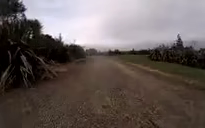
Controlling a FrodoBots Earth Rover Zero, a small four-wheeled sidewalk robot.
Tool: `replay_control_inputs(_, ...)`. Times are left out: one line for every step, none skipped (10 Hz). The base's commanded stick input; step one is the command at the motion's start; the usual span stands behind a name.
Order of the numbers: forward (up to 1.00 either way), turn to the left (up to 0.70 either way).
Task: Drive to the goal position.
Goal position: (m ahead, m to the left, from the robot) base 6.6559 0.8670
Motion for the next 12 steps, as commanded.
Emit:
replay_control_inputs(0.85,0.00)
replay_control_inputs(0.85,0.00)
replay_control_inputs(0.85,0.00)
replay_control_inputs(0.85,0.00)
replay_control_inputs(0.85,0.00)
replay_control_inputs(0.85,-0.25)
replay_control_inputs(0.85,-0.29)
replay_control_inputs(0.85,-0.34)
replay_control_inputs(0.85,-0.34)
replay_control_inputs(0.85,-0.34)
replay_control_inputs(0.85,0.00)
replay_control_inputs(0.85,0.00)
